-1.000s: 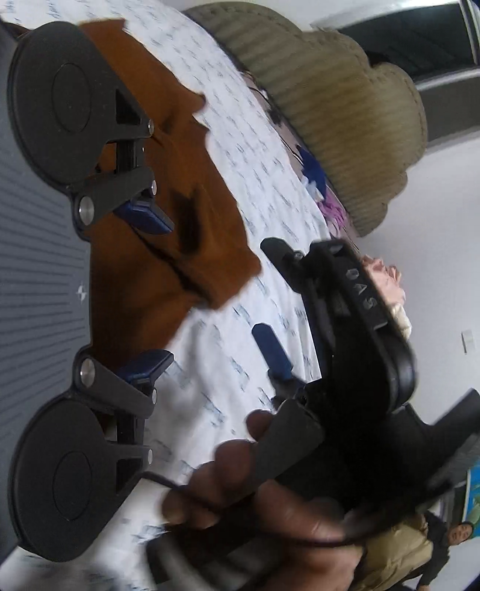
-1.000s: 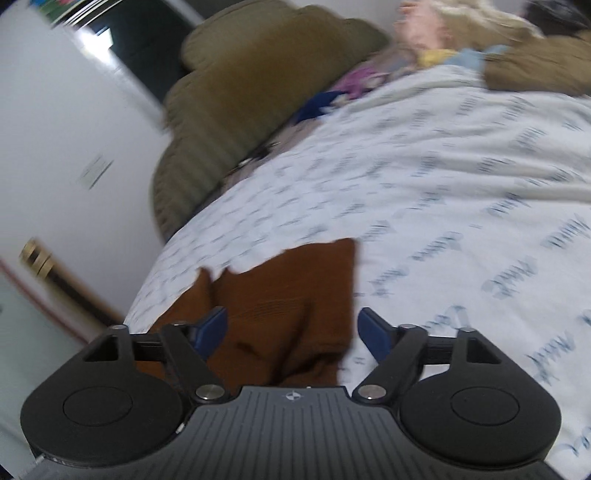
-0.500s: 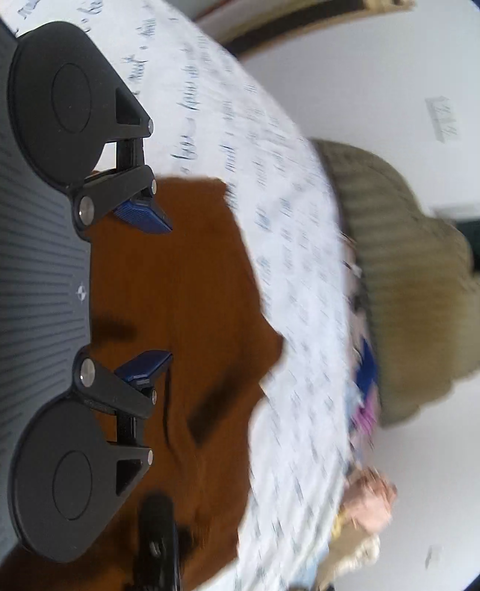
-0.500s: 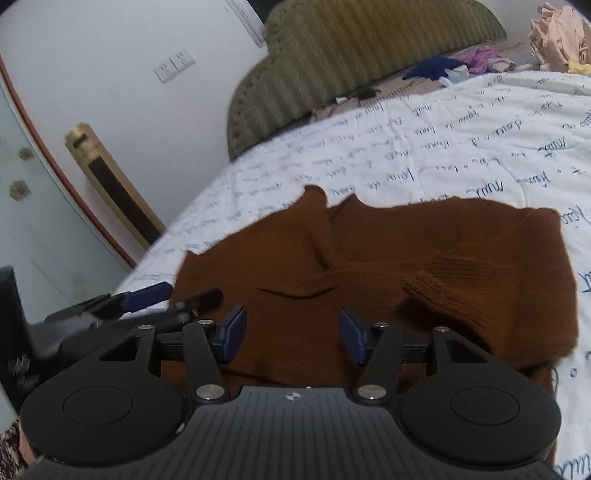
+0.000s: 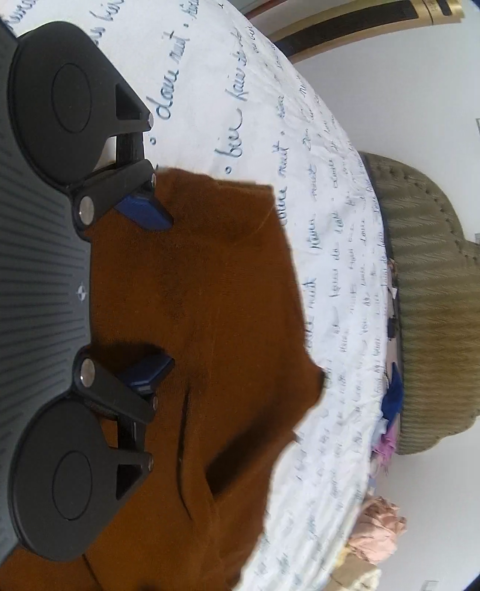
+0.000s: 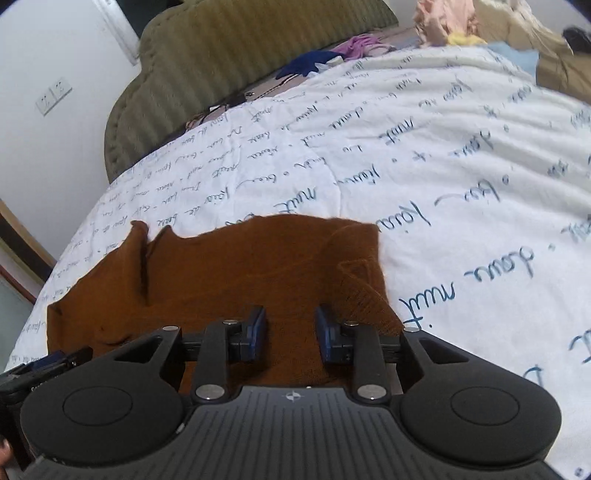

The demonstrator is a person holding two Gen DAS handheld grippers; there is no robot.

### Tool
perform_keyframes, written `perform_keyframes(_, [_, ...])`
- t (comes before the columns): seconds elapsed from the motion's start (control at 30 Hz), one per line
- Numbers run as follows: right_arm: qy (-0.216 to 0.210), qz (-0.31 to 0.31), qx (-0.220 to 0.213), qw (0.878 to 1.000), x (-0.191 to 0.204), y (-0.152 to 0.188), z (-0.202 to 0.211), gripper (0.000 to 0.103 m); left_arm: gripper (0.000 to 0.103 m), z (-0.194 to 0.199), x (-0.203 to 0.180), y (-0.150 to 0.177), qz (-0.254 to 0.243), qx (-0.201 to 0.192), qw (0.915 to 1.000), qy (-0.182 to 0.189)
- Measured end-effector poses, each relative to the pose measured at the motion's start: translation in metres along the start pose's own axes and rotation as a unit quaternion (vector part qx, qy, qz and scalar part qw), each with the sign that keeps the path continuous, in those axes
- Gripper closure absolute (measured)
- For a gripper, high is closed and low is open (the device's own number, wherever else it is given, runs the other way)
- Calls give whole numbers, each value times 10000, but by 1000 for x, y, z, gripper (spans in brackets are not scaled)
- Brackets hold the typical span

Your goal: Fold small clothes

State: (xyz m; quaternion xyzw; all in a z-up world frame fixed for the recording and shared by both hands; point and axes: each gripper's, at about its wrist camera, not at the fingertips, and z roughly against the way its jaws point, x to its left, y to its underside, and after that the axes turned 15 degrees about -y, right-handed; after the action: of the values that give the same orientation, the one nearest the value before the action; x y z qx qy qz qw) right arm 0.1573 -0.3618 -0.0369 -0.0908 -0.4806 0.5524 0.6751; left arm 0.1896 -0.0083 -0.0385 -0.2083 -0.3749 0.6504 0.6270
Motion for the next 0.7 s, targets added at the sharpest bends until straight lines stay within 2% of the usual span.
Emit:
perform_keyframes(0.1, [-352,-5,-281,9990,18,2,22,67,28,15,14,4,5,-145,9998,-124])
perform_keyframes(0.17, [-511,189,-269,9982,33,8,31,67,28,19,22,11,-37,-116,9999,-101])
perform_keyframes(0.23, [-626,335,-124,9974,50,10,29,62,27,16,27,18,-42,-41,9995,-297])
perform_keyframes(0.3, [-491,382,140,9980,58,19,20,59,27,8,33,24,56,206,9996,-169])
perform_keyframes(0.33, [-297,432,292,9982,58,24,11,56,26,4,36,28,175,267,9995,-88])
perform_keyframes(0.4, [140,191,571,9981,43,34,-9,56,25,3,42,30,318,312,9990,-7])
perform_keyframes(0.43, [-15,160,348,9993,37,37,-8,56,25,6,44,29,357,353,9987,5])
perform_keyframes(0.53, [-62,98,355,9993,44,33,5,53,25,18,47,29,332,296,9990,-32])
perform_keyframes(0.7, [-271,582,260,9976,74,40,33,50,25,38,43,33,173,131,9996,-153])
